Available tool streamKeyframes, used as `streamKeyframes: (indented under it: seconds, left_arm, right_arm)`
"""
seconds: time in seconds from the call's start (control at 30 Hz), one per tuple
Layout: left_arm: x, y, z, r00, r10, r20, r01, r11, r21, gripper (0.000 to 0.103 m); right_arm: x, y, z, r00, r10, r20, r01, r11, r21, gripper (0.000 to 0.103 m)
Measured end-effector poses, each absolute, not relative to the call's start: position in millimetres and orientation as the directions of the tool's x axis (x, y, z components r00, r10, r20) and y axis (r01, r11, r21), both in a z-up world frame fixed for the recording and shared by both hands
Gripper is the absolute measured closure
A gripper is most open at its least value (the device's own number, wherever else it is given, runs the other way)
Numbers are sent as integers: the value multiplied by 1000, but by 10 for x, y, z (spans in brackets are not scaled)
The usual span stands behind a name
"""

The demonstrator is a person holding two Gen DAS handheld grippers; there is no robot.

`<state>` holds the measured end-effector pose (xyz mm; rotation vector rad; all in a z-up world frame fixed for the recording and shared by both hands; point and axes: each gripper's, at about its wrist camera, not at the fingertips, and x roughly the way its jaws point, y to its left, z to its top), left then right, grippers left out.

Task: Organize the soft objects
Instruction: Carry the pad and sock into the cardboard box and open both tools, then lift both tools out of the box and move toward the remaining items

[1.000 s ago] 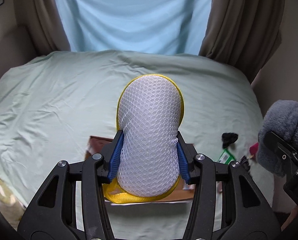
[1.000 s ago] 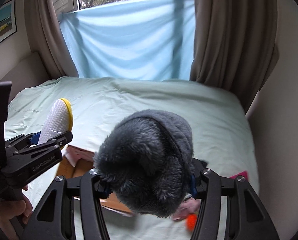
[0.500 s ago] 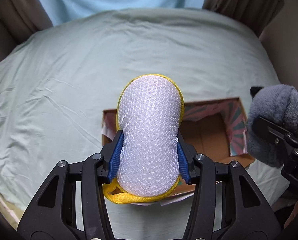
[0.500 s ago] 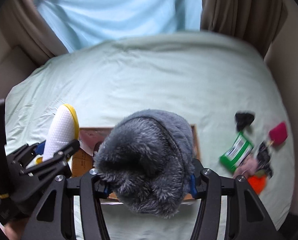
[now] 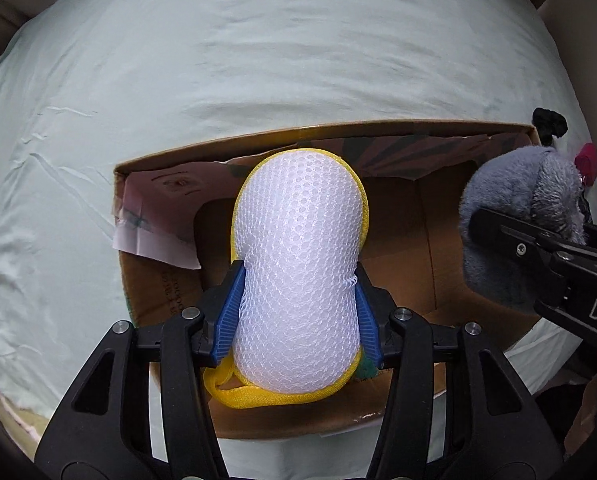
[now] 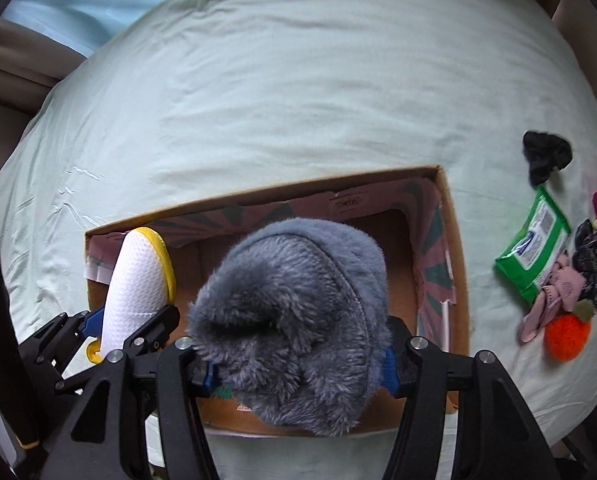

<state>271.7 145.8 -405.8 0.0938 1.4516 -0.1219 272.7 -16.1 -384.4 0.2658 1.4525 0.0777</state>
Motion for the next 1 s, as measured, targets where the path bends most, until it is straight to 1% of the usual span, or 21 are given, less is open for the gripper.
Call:
streamKeyframes:
  seconds: [0.1, 0.13, 0.17, 0.2, 0.23, 0.27, 0.3, 0.33, 0.37, 0.43, 0.6, 0.73, 1.0]
  left_arm:
    - [2742, 1455, -4152, 87, -11, -996, 150, 989, 2, 57]
    - [2765, 1475, -4194, 75, -22, -997, 147, 989, -11, 57]
    - [2772, 1475, -4202, 69, -43, -997, 145, 989, -33, 55]
    - [2771, 1470, -4185, 77, -69, -995, 150, 987, -57, 35]
    - [2769, 1461, -4159, 84, -83, -993, 166, 984, -68, 18]
    - [2758, 1442, -4130, 93, -70, -993, 181, 982, -52, 1]
    - [2739, 1426, -4079, 114, -57, -992, 197, 980, -33, 0]
    - [2723, 1421, -4051, 117, -52, -992, 215, 976, -26, 0]
    - [2704, 1407, -4046, 111, -42, -993, 228, 974, -15, 0]
    - [2652, 1403, -4040, 117, -15, -993, 242, 970, 14, 0]
    - [2593, 1448, -3979, 122, -24, -992, 234, 972, 6, 0]
    - [2530, 1529, -3857, 147, -30, -989, 220, 976, 3, 0]
    - [2339, 1710, -3397, 208, -49, -977, 180, 984, -11, 0]
  right_arm:
    - [2787, -184, -3984, 90, 219, -971, 116, 966, 229, 48]
    - [2804, -187, -4016, 83, 225, -971, 118, 965, 234, 48]
    - [2813, -184, -4034, 78, 229, -970, 119, 964, 237, 48]
    - [2829, -187, -4060, 70, 237, -969, 120, 962, 244, 47]
    - [2848, -186, -4083, 61, 245, -968, 122, 960, 251, 45]
    - [2839, -182, -4092, 58, 242, -968, 127, 960, 248, 35]
    - [2832, -213, -4107, 59, 238, -970, 138, 960, 244, 13]
    - [2840, -239, -4114, 69, 248, -966, 150, 955, 256, 2]
    - [2841, -264, -4113, 77, 256, -963, 155, 952, 266, 0]
    - [2834, -308, -4088, 92, 250, -964, 154, 953, 262, 0]
    - [2804, -334, -3999, 110, 235, -966, 105, 964, 246, 0]
    - [2760, -347, -3898, 134, 242, -961, 104, 961, 257, 0]
    - [2606, -265, -3529, 171, 229, -958, 90, 965, 246, 0]
